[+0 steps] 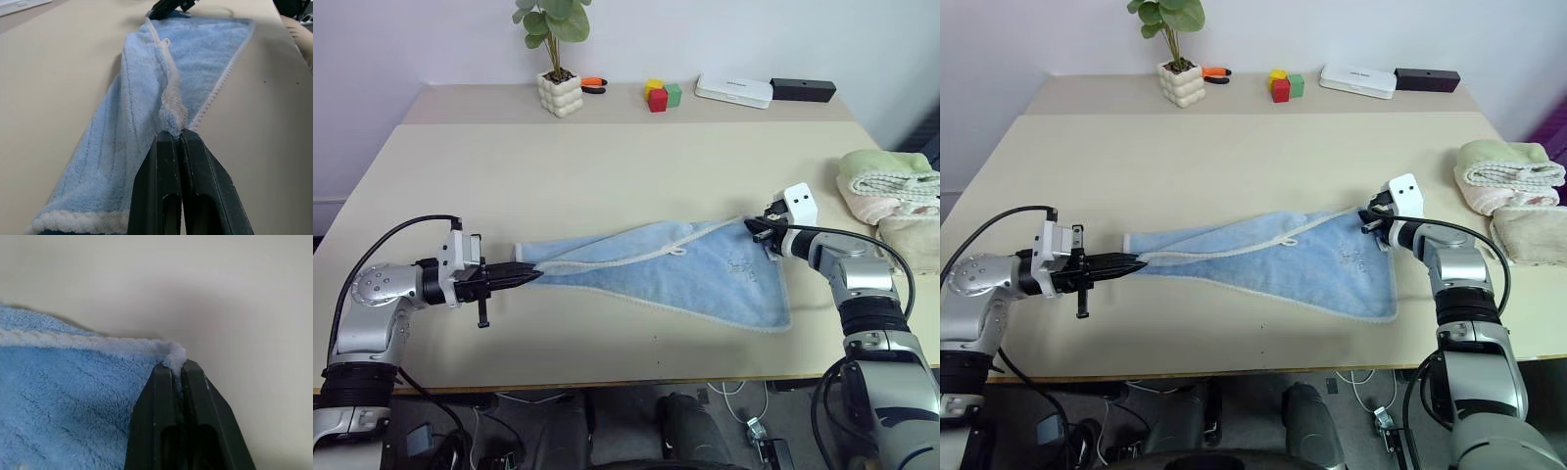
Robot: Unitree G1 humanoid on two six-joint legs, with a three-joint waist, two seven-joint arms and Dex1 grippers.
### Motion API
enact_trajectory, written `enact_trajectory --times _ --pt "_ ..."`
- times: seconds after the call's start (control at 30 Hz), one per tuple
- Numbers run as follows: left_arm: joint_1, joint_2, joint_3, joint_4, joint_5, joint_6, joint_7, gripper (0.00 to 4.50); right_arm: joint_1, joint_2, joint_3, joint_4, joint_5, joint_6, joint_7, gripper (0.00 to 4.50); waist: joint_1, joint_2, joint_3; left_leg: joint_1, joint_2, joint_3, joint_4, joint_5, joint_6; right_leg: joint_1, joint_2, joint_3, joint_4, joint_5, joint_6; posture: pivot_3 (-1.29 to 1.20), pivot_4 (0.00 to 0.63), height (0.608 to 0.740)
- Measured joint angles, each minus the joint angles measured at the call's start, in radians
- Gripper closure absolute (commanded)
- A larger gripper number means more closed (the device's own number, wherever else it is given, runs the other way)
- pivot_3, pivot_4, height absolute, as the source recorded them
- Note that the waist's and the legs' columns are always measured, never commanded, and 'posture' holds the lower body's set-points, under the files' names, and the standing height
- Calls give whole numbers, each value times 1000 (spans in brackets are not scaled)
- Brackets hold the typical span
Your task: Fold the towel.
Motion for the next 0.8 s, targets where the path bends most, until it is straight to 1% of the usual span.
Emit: enact_trajectory --times 0.1,0.17,0.33,0.37,0.43,0.5,0.6,0.7,0.77,0.8 --pt "-36 -27 4 34 1 32 57 4500 46 -13 3 -55 -7 -43 20 4411 5 0 0 0 0 0 0 0 0 0 0 0 0 0 0 0 150 735" --pt "-78 -46 9 85 0 83 118 4500 87 -23 3 -115 -8 -66 43 4411 3 0 0 0 0 0 0 0 0 0 0 0 0 0 0 0 150 735" --pt "-171 -68 22 191 24 105 230 4500 124 -56 -1 -214 -6 -107 72 4411 1 0 0 0 0 -1 0 0 0 0 1 0 0 0 1 0 150 735" --pt "-194 -72 19 216 41 97 249 4500 125 -56 -1 -222 -7 -121 72 4411 0 0 0 0 0 0 0 0 0 0 1 0 0 0 1 0 150 735" --pt "-284 -96 4 342 126 14 340 4500 103 -47 7 -211 -11 -159 72 4411 2 0 0 0 0 -1 0 0 0 0 1 0 0 1 2 0 150 735" --pt "-404 -128 -13 510 205 -59 425 4500 28 -18 22 -141 -32 -205 53 4411 1 0 0 0 0 -1 1 0 0 0 1 0 0 2 3 0 150 735" --pt "-607 -157 -53 740 316 -167 581 4500 -148 30 71 18 -97 -298 -20 4411 1 -1 1 -1 -1 -1 1 1 -1 -1 1 0 -1 2 3 0 150 735" --pt "-791 -150 -70 939 404 -246 757 4500 -319 48 83 214 -155 -427 -124 4411 1 -1 1 -4 -1 0 0 1 -1 -3 1 0 -1 2 4 0 150 735" --pt "-867 -131 -75 1012 441 -290 815 4500 -408 48 83 322 -185 -496 -206 4411 -1 -1 1 -6 -1 1 -2 1 -2 -7 0 0 -2 1 5 0 150 735" --pt "-910 -121 -76 1046 453 -308 832 4500 -455 45 80 373 -199 -533 -252 4411 -1 0 1 -11 -1 2 -1 3 -5 -11 0 0 -1 1 5 0 150 735"
